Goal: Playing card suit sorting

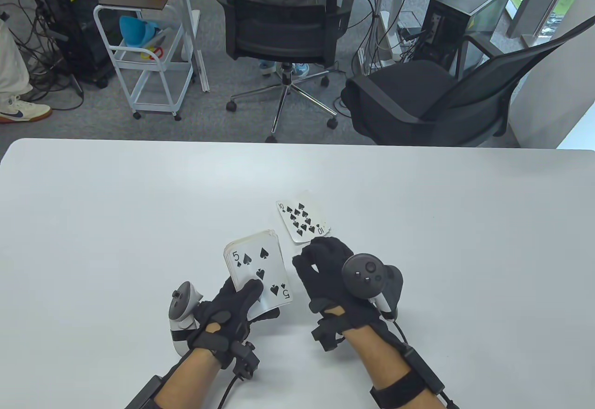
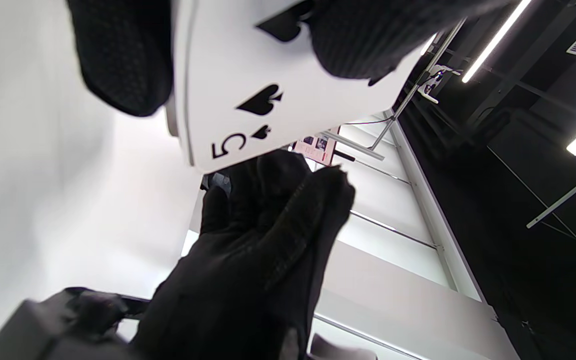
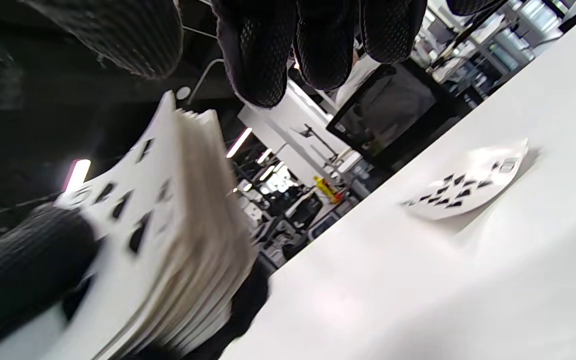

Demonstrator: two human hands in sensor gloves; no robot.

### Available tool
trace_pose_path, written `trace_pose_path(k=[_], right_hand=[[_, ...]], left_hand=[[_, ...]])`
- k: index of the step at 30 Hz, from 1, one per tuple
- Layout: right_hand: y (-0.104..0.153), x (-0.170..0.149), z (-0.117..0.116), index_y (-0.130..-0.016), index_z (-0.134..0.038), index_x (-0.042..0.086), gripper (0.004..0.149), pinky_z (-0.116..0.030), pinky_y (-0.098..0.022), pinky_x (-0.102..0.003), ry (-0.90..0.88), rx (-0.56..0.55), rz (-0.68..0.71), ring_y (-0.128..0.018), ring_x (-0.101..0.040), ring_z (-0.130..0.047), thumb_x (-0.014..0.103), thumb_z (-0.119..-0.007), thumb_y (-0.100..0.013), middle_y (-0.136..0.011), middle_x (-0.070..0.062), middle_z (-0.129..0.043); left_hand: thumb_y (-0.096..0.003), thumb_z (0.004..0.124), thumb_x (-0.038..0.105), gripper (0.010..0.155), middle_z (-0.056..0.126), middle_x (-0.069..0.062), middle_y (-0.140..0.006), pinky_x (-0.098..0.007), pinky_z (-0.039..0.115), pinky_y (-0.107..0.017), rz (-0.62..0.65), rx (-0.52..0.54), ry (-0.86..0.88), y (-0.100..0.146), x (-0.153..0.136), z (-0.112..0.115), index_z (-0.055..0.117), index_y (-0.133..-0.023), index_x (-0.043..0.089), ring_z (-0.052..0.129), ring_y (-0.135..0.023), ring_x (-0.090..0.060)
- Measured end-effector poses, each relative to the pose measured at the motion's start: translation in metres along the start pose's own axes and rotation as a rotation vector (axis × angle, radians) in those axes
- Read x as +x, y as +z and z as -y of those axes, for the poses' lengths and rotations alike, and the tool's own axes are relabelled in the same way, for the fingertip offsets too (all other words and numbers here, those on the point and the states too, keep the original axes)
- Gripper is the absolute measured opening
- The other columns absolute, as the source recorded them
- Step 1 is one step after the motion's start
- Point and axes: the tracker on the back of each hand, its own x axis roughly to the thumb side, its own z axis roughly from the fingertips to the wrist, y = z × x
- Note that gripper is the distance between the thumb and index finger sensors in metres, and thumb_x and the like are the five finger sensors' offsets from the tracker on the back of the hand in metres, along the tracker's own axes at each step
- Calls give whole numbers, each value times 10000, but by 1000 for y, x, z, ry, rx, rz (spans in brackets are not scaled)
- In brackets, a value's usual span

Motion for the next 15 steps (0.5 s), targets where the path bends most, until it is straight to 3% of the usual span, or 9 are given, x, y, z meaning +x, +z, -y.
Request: trace_pose_path(k=[6, 15], right_hand=[[19, -3, -28, -910, -718, 134, 562, -378, -687, -735, 157, 28, 110, -1015, -514, -475, 555, -751, -540, -1059, -184, -591], [31, -4, -37, -888, -675, 130, 614, -393, -689, -733, 243, 44, 124, -1011, -510, -496, 585, -822, -503, -1045, -173, -591]], left_hand=[[-544, 797, 430, 646, 663, -28, -1074, -450, 899, -552, -26, 4, -16, -1, -6, -2, 469, -1072, 254, 829, -933, -332], [-542, 803, 429, 648, 666, -24, -1074, -448, 900, -553, -44, -2, -8, 0, -11, -1, 471, -1071, 258, 832, -932, -333]])
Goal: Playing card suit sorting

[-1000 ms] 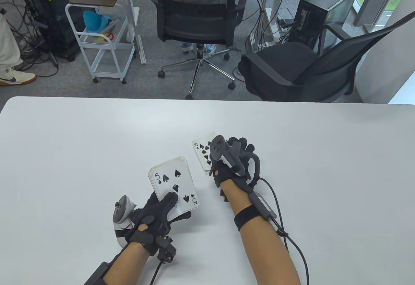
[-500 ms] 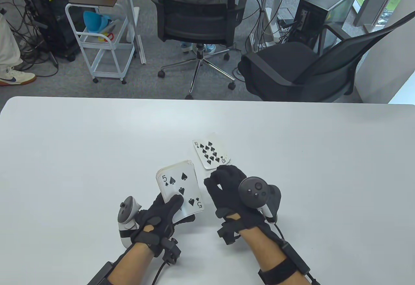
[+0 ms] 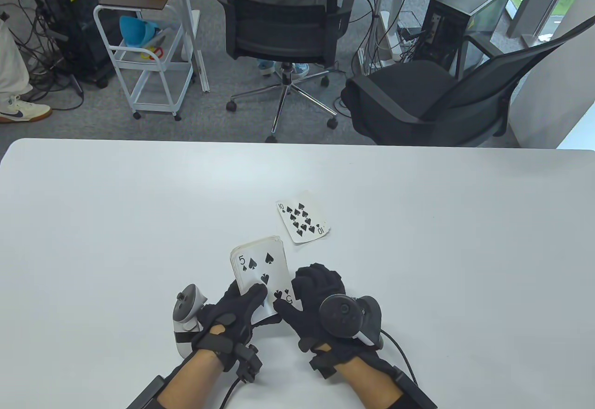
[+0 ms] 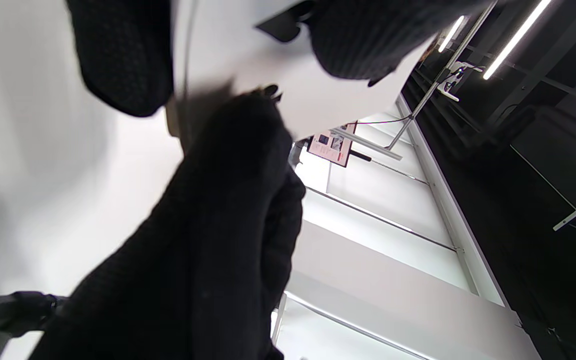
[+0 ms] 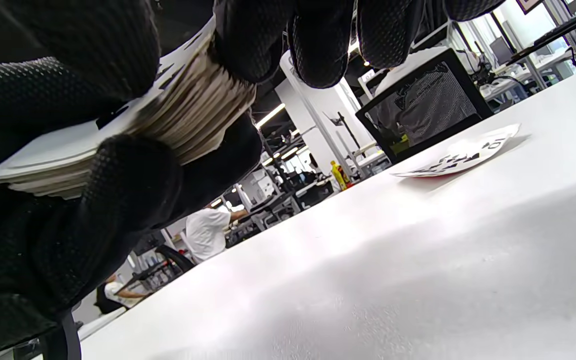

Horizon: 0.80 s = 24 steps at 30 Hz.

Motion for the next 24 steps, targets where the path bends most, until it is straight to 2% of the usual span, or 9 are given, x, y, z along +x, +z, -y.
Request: trace_pose_path(k=[4, 8, 16, 20, 22, 24], right_hand=[[2, 0, -1, -849, -684, 132, 590, -413, -690, -728, -9, -8, -12, -1003, -504, -528, 564, -860, -488, -1027, -167, -610], [4, 2, 0, -816, -704, 117, 521, -441, -693, -719, -67, -47, -18, -987, -495, -578, 482, -881, -488, -1001, -162, -646], [6, 2, 6, -768, -807, 86, 391, -466, -693, -712, -63, -118, -9, -965, -463, -660, 388, -831, -521, -959, -136, -748], [7, -2, 9, -767, -843, 115, 382, -472, -692, -707, -58, -150, -26, -959, -454, -674, 405, -838, -518, -953, -122, -770], [6, -6, 9, -805, -810, 127, 438, -479, -689, -704, -76, -163, -35, -952, -459, -679, 442, -859, -505, -959, -131, -757], [5, -8, 10, -824, -770, 132, 461, -468, -693, -706, -92, -122, -58, -964, -469, -647, 450, -864, -503, -984, -142, -713]], left_hand=[[-541, 813, 428, 646, 675, -18, -1071, -447, 904, -552, -1, -3, 9, 1, -1, 1, 480, -1070, 264, 838, -931, -327], [-537, 826, 432, 645, 687, -5, -1068, -440, 909, -552, -2, -4, 11, 0, -2, 0, 492, -1067, 277, 847, -929, -315], [-532, 840, 457, 653, 682, -1, -1074, -447, 895, -569, -13, -25, 38, 0, -5, 1, 504, -1067, 288, 827, -943, -320], [-531, 846, 457, 655, 678, 4, -1077, -444, 895, -576, -8, -33, 37, 0, -4, 1, 506, -1066, 293, 822, -950, -317], [-530, 849, 456, 658, 676, 2, -1078, -446, 892, -578, -4, -35, 43, 0, -3, 1, 504, -1067, 293, 820, -949, -319], [-530, 853, 454, 664, 671, -1, -1080, -452, 890, -580, -2, -34, 25, 1, -2, 1, 501, -1069, 290, 812, -955, -324]])
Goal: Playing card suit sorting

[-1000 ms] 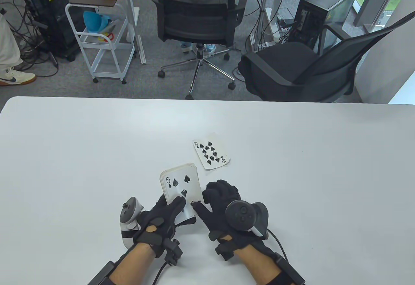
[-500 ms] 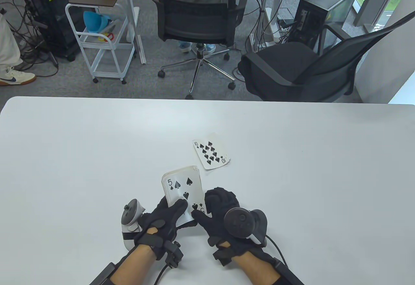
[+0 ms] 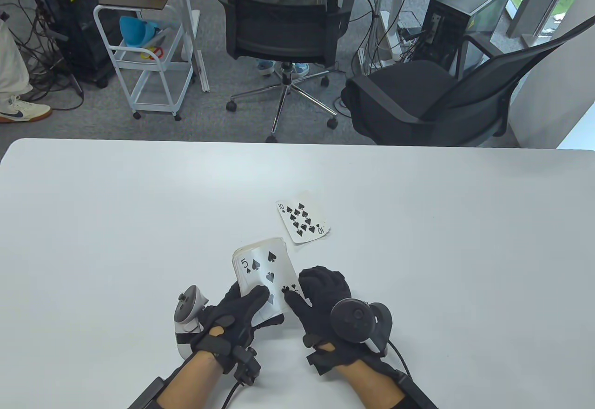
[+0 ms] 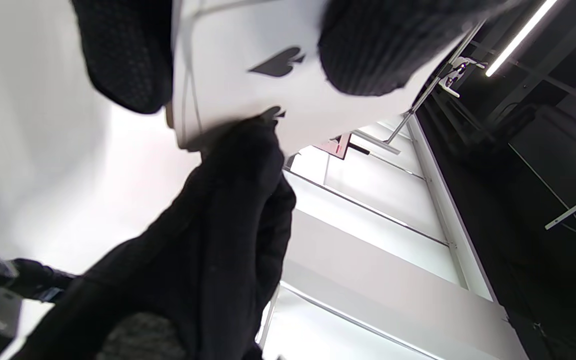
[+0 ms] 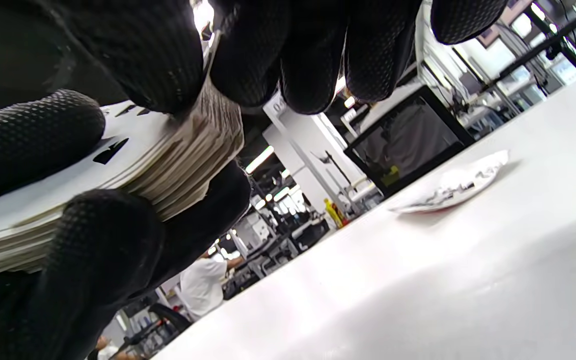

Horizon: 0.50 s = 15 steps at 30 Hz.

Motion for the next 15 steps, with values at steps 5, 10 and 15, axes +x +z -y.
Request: trace_pose_path(k=[5, 10, 15], right_hand=[[-3, -2, 3, -830, -769, 134, 437, -462, -696, -709, 10, 13, -13, -971, -468, -641, 420, -860, -512, -994, -139, -705], [-10, -13, 6, -822, -782, 120, 412, -456, -696, -713, 26, 37, -63, -978, -474, -627, 393, -853, -522, -1002, -142, -699], [-33, -40, 25, -836, -793, 118, 393, -448, -699, -715, 22, 9, -207, -987, -479, -609, 367, -840, -535, -1018, -149, -683]], left_hand=[[-532, 854, 440, 662, 663, 1, -1085, -450, 888, -589, -2, 14, -11, -1, 2, -2, 496, -1069, 294, 804, -961, -323], [-541, 817, 435, 651, 655, -18, -1081, -454, 890, -576, -16, 62, -36, 0, 3, -4, 479, -1072, 269, 807, -952, -331], [-544, 800, 433, 646, 662, -26, -1075, -449, 902, -559, 21, 64, -13, -1, 11, -5, 472, -1072, 255, 825, -937, -333]])
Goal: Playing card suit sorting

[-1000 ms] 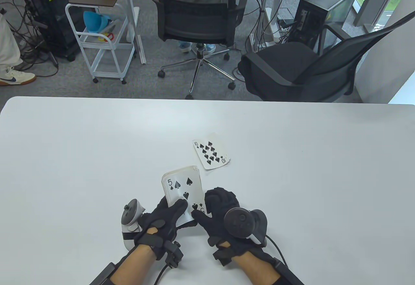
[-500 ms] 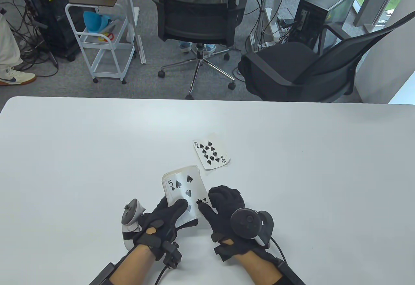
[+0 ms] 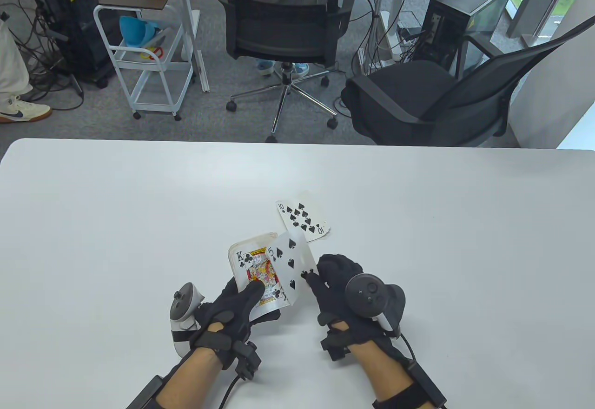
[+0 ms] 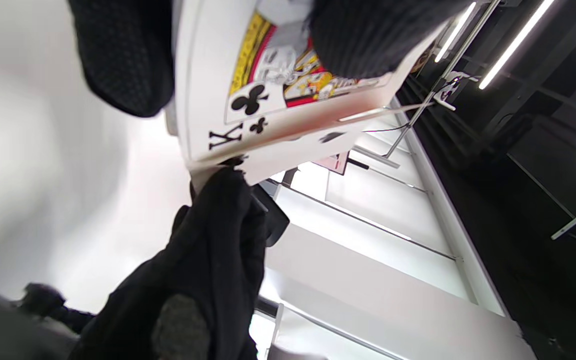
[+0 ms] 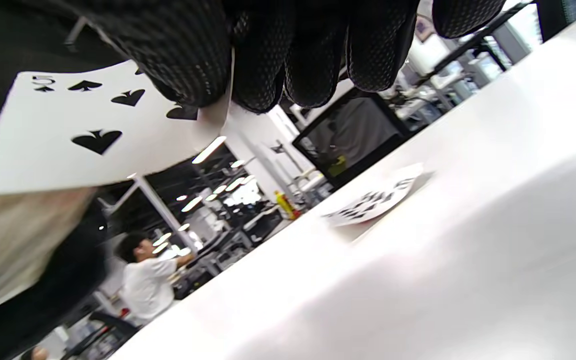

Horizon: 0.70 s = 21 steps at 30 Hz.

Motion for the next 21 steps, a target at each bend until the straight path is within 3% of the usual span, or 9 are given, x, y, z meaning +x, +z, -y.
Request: trace_pose_path(k=[3, 7, 11, 16, 21], right_hand=[[-28, -14, 12, -857, -785, 120, 385, -423, -704, -721, -34, 71, -118, -988, -489, -589, 347, -835, -550, -1031, -165, -658], [-68, -19, 22, -857, -795, 136, 381, -408, -702, -726, 149, 39, -182, -1004, -496, -551, 354, -836, -547, -1047, -167, -635], [-104, -14, 20, -857, -799, 136, 380, -393, -705, -728, 202, 31, -239, -1018, -498, -517, 352, -839, -547, -1055, -167, -620], [-137, -7, -4, -860, -804, 140, 380, -369, -705, -735, 298, 119, -295, -1033, -503, -466, 354, -840, -549, -1073, -175, -587], [-152, -4, -39, -859, -810, 129, 381, -345, -704, -742, 374, 208, -330, -1043, -506, -429, 349, -845, -549, -1083, -182, -566]], left_hand=[[-543, 798, 434, 645, 664, -25, -1075, -448, 901, -559, 36, 5, 5, 2, 7, -1, 473, -1072, 258, 827, -937, -329], [-544, 797, 437, 642, 665, -21, -1075, -448, 899, -557, 81, 16, 6, 4, 17, -6, 476, -1071, 259, 827, -937, -329], [-544, 797, 444, 639, 678, -24, -1066, -445, 906, -544, 110, 27, 34, 7, 22, -9, 485, -1068, 253, 842, -925, -326], [-543, 797, 444, 640, 680, -26, -1065, -445, 907, -542, 141, 49, 31, 8, 30, -15, 486, -1068, 252, 844, -923, -327], [-544, 795, 445, 639, 677, -25, -1066, -444, 908, -542, 149, 58, 44, 9, 32, -16, 485, -1068, 252, 843, -924, -326]])
